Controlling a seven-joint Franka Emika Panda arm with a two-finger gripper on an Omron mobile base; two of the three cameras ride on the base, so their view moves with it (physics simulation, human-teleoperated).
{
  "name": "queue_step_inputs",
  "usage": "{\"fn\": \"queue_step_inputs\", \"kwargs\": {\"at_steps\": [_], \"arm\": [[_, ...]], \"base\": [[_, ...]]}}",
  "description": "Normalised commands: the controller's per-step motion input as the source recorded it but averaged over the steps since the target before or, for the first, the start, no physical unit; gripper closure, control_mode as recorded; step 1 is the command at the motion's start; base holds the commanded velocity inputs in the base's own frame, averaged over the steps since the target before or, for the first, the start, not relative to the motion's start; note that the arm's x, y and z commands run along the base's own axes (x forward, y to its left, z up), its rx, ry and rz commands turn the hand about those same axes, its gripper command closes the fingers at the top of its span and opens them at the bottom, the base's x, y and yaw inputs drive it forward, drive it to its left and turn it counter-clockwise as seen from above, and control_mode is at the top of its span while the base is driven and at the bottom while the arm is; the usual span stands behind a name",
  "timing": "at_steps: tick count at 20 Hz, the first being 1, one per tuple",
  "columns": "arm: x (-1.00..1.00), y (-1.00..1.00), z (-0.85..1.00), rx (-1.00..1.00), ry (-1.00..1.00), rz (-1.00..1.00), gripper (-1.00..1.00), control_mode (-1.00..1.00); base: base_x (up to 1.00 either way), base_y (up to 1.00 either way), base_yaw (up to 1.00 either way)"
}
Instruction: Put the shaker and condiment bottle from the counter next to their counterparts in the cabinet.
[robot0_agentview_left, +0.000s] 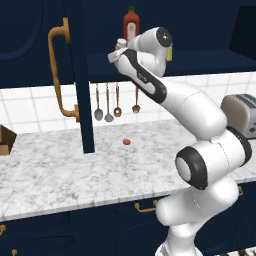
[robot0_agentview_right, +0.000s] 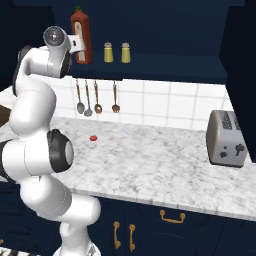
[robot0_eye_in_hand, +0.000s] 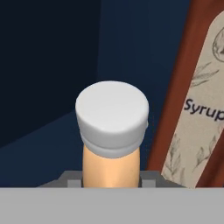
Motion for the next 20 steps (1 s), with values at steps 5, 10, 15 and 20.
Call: {"fn": "queue_step_inputs", "kwargs": {"at_steps": [5,10,15,20], "arm": [[0.29,0.05,-0.19,0.0,0.0,0.0,1.0,-1.0],[0.28,0.11,-0.29,0.0,0.0,0.0,-1.0,-1.0],[0.19,0.04,-0.15,0.0,0.0,0.0,-1.0,-1.0],[-0.05,0.0,-0.05,0.0,0.0,0.0,-1.0,-1.0]], "base": [[0.0,0.0,0.0],[0.0,0.0,0.0],[0.0,0.0,0.0],[0.0,0.0,0.0]]}}
